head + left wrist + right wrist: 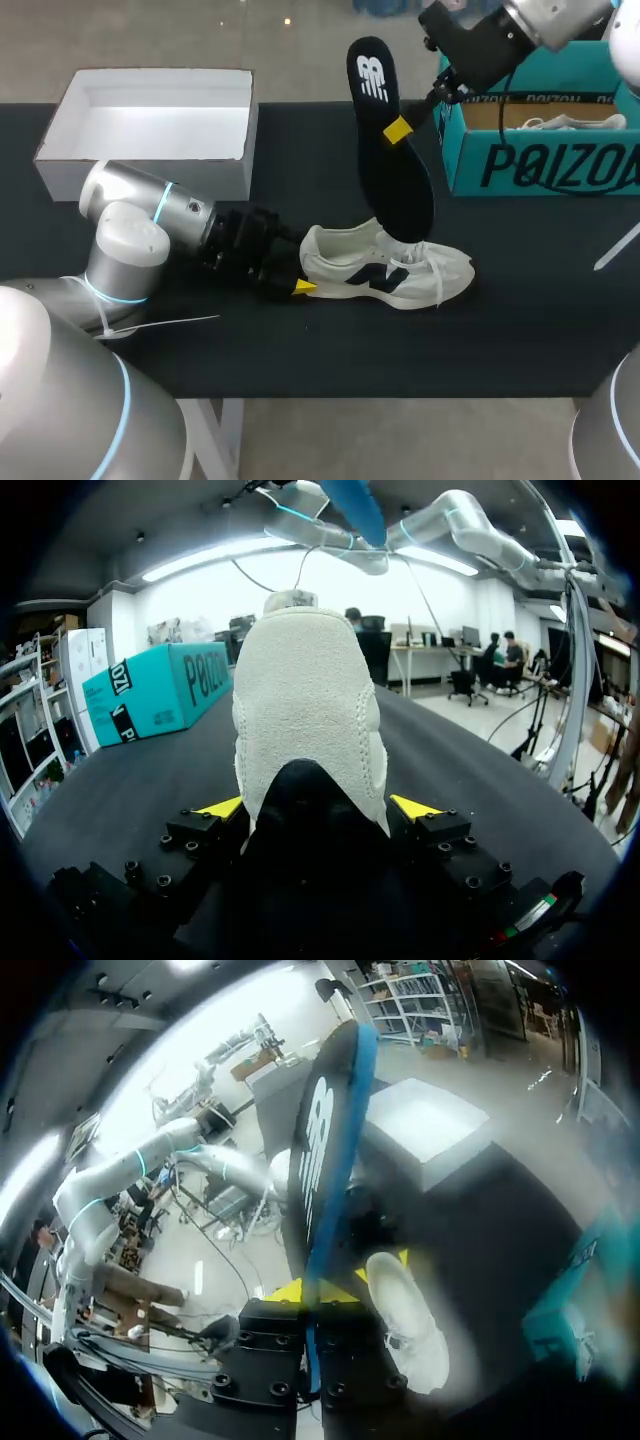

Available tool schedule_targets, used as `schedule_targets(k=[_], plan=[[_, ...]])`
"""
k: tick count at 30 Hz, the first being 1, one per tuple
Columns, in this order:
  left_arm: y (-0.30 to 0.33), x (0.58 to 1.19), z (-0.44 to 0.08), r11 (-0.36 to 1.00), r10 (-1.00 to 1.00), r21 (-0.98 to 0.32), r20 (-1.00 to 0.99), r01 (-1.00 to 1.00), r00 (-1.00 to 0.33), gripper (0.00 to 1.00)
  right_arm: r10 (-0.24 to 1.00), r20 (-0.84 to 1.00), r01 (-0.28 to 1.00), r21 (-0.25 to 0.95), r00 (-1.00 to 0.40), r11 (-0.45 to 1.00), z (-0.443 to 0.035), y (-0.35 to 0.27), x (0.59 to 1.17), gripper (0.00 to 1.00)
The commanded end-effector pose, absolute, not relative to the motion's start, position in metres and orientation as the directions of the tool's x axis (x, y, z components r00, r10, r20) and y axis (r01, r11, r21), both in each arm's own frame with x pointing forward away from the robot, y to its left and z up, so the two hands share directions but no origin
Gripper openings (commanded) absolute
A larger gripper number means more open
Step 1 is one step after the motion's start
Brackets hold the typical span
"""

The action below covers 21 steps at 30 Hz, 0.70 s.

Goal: Take the shoe out of the shoebox, open the shoe tongue, remove and reinsert the insole, then place the shoe into the shoebox

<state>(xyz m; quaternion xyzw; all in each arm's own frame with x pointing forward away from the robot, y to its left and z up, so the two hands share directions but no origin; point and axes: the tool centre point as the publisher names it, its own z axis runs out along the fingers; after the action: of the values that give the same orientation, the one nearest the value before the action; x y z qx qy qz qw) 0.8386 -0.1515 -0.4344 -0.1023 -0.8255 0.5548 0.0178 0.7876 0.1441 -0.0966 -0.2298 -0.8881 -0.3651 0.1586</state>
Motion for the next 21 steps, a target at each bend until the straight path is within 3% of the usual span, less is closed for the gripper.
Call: schedule_targets(k=[1, 9, 21], plan=[[-0.152, 0.838, -0.437, 0.364, 0.189, -0.919, -0.084, 0.150, -0.978, 0.00, 0.300, 0.415, 0.510, 0.638, -0.859, 0.578, -0.063, 0.135, 0.743, 0.00], [-0.152, 0.838, -0.437, 0.364, 0.189, -0.919, -0.084, 0.150, -0.978, 0.00, 0.280, 0.371, 0.465, 0.700, -0.885, 0.541, -0.025, 0.128, 0.721, 0.00], [-0.152, 0.838, -0.437, 0.364, 0.189, -0.919, -0.084, 0.150, -0.978, 0.00, 0.198, 0.454, 0.479, 0.669, -0.869, 0.568, 0.014, 0.137, 0.728, 0.00]])
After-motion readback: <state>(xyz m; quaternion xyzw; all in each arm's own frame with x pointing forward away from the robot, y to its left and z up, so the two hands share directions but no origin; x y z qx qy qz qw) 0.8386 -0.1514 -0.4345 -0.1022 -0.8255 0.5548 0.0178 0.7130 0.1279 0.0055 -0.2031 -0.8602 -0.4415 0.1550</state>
